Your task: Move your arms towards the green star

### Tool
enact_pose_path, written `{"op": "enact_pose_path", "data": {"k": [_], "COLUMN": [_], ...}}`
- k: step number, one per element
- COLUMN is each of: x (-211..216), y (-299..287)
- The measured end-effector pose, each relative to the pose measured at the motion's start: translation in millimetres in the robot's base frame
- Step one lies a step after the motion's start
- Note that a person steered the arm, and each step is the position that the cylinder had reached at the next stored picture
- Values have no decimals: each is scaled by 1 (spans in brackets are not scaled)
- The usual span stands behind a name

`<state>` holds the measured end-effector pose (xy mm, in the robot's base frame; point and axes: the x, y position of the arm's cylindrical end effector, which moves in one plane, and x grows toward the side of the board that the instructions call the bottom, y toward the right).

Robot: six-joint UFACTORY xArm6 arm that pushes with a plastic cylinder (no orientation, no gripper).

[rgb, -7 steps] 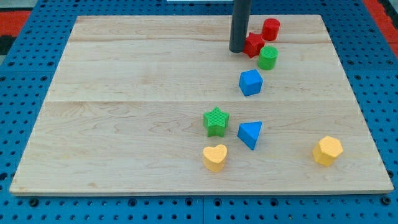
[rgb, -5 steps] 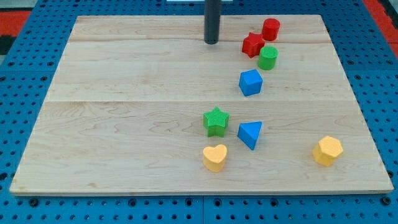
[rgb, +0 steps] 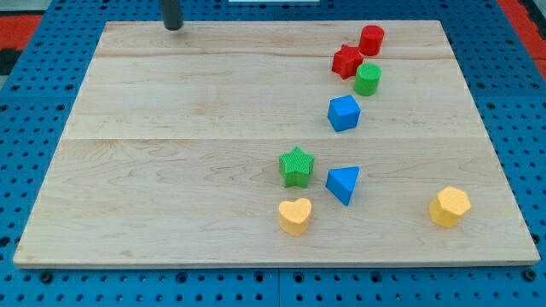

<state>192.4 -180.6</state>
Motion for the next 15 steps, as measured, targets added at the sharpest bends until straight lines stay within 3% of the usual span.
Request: {"op": "enact_pose_path", "data": {"k": [9, 11, 15], "x": [-1, 24, 153], "y": [-116, -46, 52]}}
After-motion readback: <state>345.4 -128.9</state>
